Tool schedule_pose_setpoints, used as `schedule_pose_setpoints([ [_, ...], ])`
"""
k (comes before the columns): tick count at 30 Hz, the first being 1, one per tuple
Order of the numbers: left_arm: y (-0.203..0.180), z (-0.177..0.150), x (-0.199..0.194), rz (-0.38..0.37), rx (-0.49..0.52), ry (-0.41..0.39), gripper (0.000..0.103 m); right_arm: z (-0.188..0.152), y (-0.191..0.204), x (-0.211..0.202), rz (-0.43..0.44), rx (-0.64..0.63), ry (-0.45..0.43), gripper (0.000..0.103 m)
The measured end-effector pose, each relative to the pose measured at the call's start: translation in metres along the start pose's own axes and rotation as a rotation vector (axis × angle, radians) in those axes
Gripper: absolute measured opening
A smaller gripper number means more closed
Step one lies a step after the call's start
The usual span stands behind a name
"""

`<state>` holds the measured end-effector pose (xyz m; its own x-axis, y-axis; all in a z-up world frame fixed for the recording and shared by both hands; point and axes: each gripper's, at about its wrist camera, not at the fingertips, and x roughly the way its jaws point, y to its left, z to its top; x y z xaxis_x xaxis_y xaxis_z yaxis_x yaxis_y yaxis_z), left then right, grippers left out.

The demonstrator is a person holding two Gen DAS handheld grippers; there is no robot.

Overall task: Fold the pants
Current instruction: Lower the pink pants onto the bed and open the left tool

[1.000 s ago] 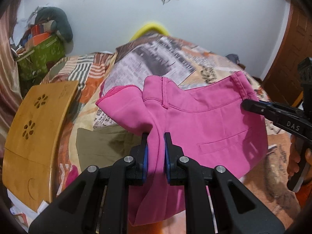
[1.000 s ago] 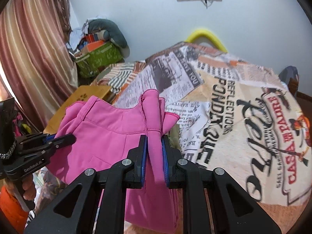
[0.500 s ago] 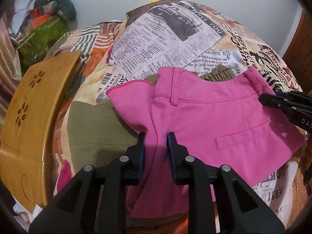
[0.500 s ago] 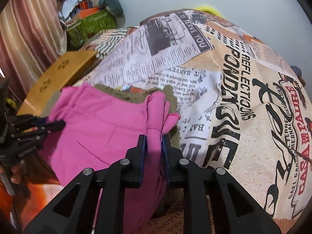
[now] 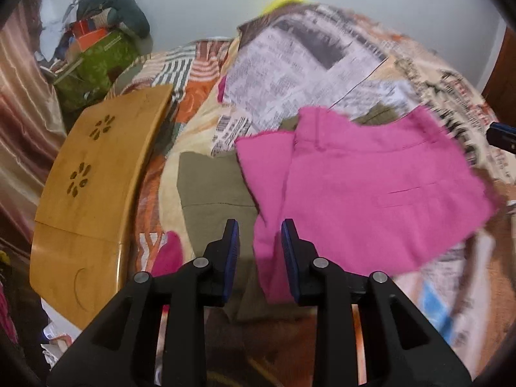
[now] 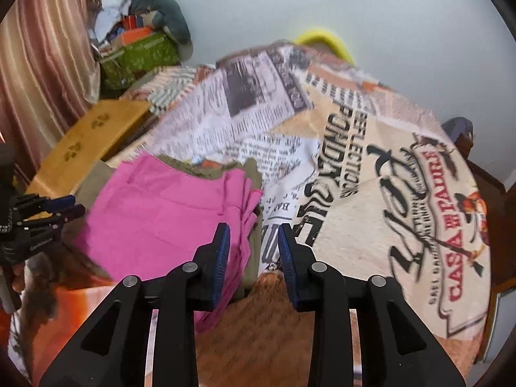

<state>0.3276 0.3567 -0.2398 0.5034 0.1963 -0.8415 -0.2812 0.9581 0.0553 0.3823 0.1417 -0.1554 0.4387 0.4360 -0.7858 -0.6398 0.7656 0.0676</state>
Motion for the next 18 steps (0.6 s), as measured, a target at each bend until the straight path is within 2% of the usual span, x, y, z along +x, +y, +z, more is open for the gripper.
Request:
schedule_pose_setpoints([
  [7, -0.021, 0.001, -0.114, -0.055, -0.005, -0.179, 0.029, 0.004, 0.015, -0.1, 0.033, -0.005, -0.155, 0.028],
  [10, -0.032, -0.004, -0.177, -0.076, -0.009, -0.276, 0.029, 0.0, 0.024, -0.144, 0.045, -0.015, -0.231, 0.028],
  [14, -0.047, -0.017, -0.248, -0.087, -0.003, -0.392, 0.029, -0.012, 0.039, -0.211, 0.063, -0.037, -0.346, 0.028],
  [18, -0.066, -0.043, -0.32, -0.095, 0.009, -0.519, 0.029, -0.03, 0.052, -0.266, 0.084, -0.059, -0.447, 0.028],
])
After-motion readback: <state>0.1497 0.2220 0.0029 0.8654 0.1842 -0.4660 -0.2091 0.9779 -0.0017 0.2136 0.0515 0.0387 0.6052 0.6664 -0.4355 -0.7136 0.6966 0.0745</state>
